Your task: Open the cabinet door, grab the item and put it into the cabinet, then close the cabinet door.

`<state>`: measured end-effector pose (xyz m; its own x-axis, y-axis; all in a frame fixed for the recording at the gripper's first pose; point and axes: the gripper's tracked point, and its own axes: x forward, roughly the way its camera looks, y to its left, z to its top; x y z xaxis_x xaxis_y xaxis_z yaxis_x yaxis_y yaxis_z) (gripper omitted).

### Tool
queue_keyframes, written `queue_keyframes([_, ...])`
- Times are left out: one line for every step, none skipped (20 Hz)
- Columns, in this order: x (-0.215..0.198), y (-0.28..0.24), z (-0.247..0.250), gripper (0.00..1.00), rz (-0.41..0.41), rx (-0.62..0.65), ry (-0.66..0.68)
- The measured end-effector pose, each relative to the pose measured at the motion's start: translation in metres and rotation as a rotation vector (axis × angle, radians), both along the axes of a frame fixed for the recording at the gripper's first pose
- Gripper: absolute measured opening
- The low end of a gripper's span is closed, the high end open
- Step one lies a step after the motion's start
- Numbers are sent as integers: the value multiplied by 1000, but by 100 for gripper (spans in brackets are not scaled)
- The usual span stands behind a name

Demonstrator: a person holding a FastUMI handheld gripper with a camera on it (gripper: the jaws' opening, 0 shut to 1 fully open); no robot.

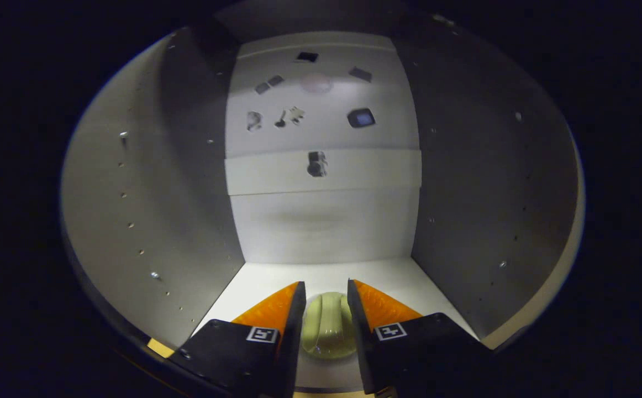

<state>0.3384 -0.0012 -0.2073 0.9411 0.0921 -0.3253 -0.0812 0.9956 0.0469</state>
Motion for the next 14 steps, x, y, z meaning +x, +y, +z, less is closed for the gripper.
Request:
queue_keyframes([-12,1,6,51,20,-30,-9])
queue_keyframes([-26,4,17,52,40,-56,-33])
queue_keyframes([-41,7,28,62,55,-70,-67])
queue_keyframes([-58,11,36,70,70,-78,-92])
queue_keyframes([-77,16,42,84,84,-81,-102])
queue_keyframes([-95,19,44,87,89,-82,-103])
queue_keyframes([-113,22,47,88,92,-80,-101])
queue_keyframes([-131,25,50,91,93,-68,-103])
queue_keyframes([-148,25,54,96,81,-52,-110])
queue_keyframes([-162,24,57,98,72,-32,-115])
queue_keyframes([-179,24,62,98,63,-19,-119])
queue_keyframes([-196,20,66,98,52,-9,-124])
queue_keyframes([-215,15,74,98,43,-3,-133])
queue_keyframes([-234,8,84,98,32,3,-149])
